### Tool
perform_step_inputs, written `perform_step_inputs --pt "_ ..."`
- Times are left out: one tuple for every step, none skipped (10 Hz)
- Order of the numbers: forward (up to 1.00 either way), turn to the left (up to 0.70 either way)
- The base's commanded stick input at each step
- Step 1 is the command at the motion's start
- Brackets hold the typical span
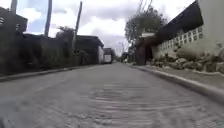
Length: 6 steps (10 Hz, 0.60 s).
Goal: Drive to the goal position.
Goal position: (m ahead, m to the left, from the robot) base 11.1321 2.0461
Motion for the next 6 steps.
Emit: perform_step_inputs --pt "1.0 0.06" --pt "1.0 0.06" --pt "1.0 0.06" --pt "1.0 0.06" --pt "1.0 -0.22" --pt "1.0 -0.34"
